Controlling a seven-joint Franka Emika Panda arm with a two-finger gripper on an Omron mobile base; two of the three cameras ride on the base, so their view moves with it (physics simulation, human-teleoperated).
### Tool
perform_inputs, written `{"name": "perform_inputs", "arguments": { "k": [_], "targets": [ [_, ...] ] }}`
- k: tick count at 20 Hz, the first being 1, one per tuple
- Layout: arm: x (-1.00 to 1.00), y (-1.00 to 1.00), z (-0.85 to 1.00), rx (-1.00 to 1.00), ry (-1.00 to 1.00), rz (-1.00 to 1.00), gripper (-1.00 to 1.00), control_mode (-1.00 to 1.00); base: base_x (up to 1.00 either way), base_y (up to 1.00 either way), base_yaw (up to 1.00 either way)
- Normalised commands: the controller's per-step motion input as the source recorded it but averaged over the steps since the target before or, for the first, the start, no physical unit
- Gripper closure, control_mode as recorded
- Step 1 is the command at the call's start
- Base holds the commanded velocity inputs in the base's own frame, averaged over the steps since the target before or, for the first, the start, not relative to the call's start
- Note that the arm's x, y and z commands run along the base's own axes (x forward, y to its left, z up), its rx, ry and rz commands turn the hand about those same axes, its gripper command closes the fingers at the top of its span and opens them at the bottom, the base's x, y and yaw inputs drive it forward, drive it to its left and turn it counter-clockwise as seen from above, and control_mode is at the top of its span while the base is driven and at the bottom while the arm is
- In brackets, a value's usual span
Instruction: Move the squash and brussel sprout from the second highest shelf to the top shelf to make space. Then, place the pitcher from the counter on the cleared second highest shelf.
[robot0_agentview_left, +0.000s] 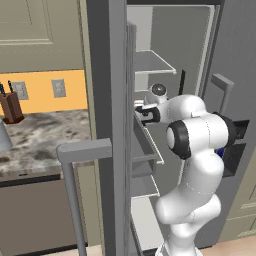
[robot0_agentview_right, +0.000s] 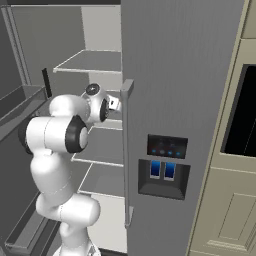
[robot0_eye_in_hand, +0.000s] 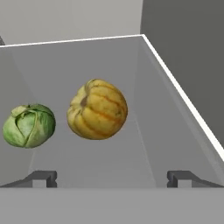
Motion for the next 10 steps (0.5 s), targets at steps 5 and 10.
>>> {"name": "perform_inputs", "arguments": {
  "k": [5,10],
  "targets": [
    [0.36,0.00,-0.09,0.00,0.00,-0.03,-1.00,-1.00,0.00,0.00,0.00],
    [0.37,0.03,-0.12,0.00,0.00,-0.03,-1.00,-1.00,0.00,0.00,0.00]
  ]
}}
